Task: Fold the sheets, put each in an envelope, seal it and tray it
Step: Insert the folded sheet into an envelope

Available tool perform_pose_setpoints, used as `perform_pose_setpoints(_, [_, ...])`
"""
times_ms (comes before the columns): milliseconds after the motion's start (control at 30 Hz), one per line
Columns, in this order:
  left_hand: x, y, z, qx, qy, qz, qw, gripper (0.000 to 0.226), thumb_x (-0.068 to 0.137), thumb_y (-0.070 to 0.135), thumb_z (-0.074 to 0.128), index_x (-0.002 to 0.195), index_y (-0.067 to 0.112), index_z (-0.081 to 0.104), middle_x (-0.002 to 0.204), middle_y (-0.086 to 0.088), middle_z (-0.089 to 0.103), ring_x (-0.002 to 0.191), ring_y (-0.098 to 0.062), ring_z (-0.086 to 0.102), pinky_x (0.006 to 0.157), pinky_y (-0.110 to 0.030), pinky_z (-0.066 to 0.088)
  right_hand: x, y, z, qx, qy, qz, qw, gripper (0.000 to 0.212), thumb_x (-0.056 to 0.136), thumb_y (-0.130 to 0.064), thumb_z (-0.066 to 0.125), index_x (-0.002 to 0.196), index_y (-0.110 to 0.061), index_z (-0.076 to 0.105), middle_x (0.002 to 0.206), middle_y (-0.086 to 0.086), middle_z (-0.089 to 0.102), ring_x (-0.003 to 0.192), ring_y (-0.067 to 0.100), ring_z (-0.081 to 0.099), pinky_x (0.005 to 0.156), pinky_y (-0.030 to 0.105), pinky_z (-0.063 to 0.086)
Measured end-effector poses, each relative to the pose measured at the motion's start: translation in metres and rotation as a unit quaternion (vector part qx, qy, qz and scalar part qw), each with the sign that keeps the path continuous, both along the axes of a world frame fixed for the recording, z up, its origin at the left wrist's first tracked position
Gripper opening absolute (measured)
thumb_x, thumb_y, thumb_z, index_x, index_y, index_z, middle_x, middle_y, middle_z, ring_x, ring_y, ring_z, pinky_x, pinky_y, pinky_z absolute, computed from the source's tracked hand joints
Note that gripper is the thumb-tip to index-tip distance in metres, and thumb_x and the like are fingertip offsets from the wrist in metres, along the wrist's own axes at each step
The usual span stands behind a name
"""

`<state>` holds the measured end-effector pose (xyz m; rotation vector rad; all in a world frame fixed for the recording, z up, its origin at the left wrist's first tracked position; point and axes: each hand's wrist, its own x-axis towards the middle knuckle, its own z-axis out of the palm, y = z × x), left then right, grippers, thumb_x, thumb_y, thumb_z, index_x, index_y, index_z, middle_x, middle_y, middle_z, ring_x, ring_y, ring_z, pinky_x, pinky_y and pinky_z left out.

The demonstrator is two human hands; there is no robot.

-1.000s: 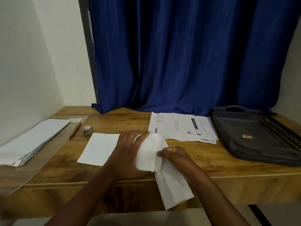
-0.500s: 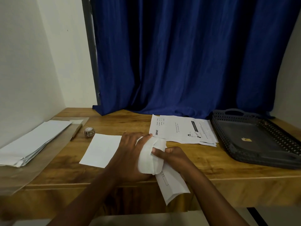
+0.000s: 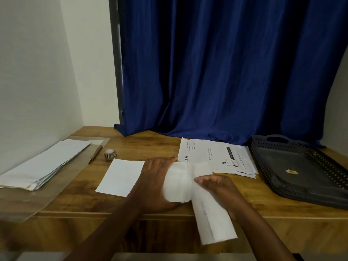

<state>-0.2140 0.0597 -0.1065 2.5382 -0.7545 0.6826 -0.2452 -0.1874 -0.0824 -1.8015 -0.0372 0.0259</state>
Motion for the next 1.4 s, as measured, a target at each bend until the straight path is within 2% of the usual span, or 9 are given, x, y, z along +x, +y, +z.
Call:
perform_pose_setpoints(100, [-0.001, 0.0, 0.001, 0.0, -0.004, 0.013, 1.0, 0.122, 0.056, 0.085, 0.072, 0.154, 0.034, 0.021, 0.151, 0.01, 0.031, 0.134, -0.009, 0.024, 0.111, -0.036, 0.028, -0.006, -0.024, 0.008, -0.061, -0.068, -0.019, 0.996, 0.044, 0.092, -0.01, 0.071, 0.124, -0.038, 0.065, 0.124, -0.013, 0.066, 0.101, 0.007, 0.068, 0.072, 0.015, 0.055])
perform_pose_setpoints(200, [-0.001, -0.001, 0.001, -0.001, -0.019, 0.024, 1.0, 0.121, 0.056, 0.087, 0.069, 0.153, 0.031, 0.023, 0.15, 0.005, 0.034, 0.135, -0.014, 0.028, 0.112, -0.041, 0.032, -0.018, -0.042, 0.026, -0.052, -0.054, -0.004, 0.997, 0.07, 0.088, -0.015, 0.075, 0.14, -0.047, 0.041, 0.118, -0.009, 0.067, 0.087, 0.017, 0.076, 0.06, 0.022, 0.059])
perform_pose_setpoints(467, [-0.003, -0.001, 0.002, 0.01, -0.085, 0.032, 0.996, 0.114, 0.058, 0.084, 0.067, 0.149, 0.021, 0.038, 0.139, -0.002, 0.044, 0.129, -0.019, 0.037, 0.112, -0.05, 0.031, -0.037, -0.024, 0.057, -0.231, -0.073, 0.075, 0.967, 0.009, 0.093, -0.026, 0.071, 0.102, -0.028, 0.073, 0.095, -0.019, 0.077, 0.084, 0.003, 0.074, 0.069, 0.018, 0.055])
perform_pose_setpoints(633, [-0.004, -0.001, 0.0, 0.025, -0.09, 0.044, 0.995, 0.113, 0.06, 0.085, 0.064, 0.15, 0.023, 0.035, 0.143, -0.003, 0.043, 0.134, -0.021, 0.037, 0.118, -0.058, 0.023, -0.029, -0.01, 0.053, -0.452, -0.085, 0.018, 0.888, 0.038, 0.093, -0.049, 0.065, 0.128, -0.035, 0.061, 0.127, -0.017, 0.066, 0.113, 0.007, 0.064, 0.095, 0.033, 0.055])
perform_pose_setpoints(867, [-0.003, 0.001, -0.001, 0.027, -0.103, 0.048, 0.993, 0.114, 0.06, 0.082, 0.066, 0.15, 0.02, 0.037, 0.143, -0.006, 0.044, 0.133, -0.025, 0.04, 0.117, -0.061, 0.022, -0.034, -0.006, 0.064, -0.522, -0.07, -0.016, 0.85, 0.048, 0.097, -0.05, 0.058, 0.14, -0.029, 0.05, 0.141, -0.007, 0.058, 0.125, 0.017, 0.059, 0.098, 0.032, 0.05])
perform_pose_setpoints(1000, [-0.002, 0.0, -0.001, 0.03, -0.11, 0.048, 0.992, 0.113, 0.059, 0.08, 0.066, 0.15, 0.021, 0.037, 0.142, -0.006, 0.044, 0.133, -0.025, 0.04, 0.119, -0.062, 0.019, -0.028, -0.007, 0.057, -0.519, -0.041, 0.013, 0.853, 0.049, 0.094, -0.052, 0.061, 0.137, -0.031, 0.053, 0.138, -0.008, 0.061, 0.121, 0.016, 0.06, 0.097, 0.035, 0.052])
perform_pose_setpoints(1133, [-0.003, -0.001, 0.0, 0.016, -0.129, 0.04, 0.991, 0.11, 0.06, 0.079, 0.067, 0.148, 0.018, 0.041, 0.14, -0.007, 0.046, 0.131, -0.025, 0.041, 0.118, -0.063, 0.02, -0.014, -0.008, 0.049, -0.413, -0.025, 0.078, 0.907, 0.04, 0.09, -0.045, 0.069, 0.127, -0.029, 0.066, 0.126, -0.014, 0.068, 0.11, 0.007, 0.065, 0.097, 0.037, 0.054])
perform_pose_setpoints(1267, [-0.003, -0.001, -0.001, 0.007, -0.125, 0.037, 0.991, 0.109, 0.06, 0.078, 0.067, 0.147, 0.017, 0.042, 0.139, -0.006, 0.045, 0.131, -0.025, 0.041, 0.12, -0.06, 0.019, -0.004, -0.004, 0.053, -0.314, -0.001, 0.129, 0.941, 0.008, 0.094, -0.03, 0.069, 0.101, -0.029, 0.073, 0.098, -0.016, 0.075, 0.083, 0.0, 0.073, 0.076, 0.019, 0.056])
perform_pose_setpoints(1400, [-0.003, 0.0, -0.002, 0.016, -0.086, 0.052, 0.995, 0.113, 0.058, 0.079, 0.067, 0.15, 0.021, 0.035, 0.141, -0.003, 0.041, 0.132, -0.022, 0.036, 0.123, -0.052, 0.01, -0.002, -0.007, 0.057, -0.231, 0.051, 0.14, 0.962, 0.013, 0.096, -0.026, 0.068, 0.102, -0.019, 0.076, 0.096, -0.003, 0.079, 0.082, 0.013, 0.076, 0.068, 0.021, 0.056])
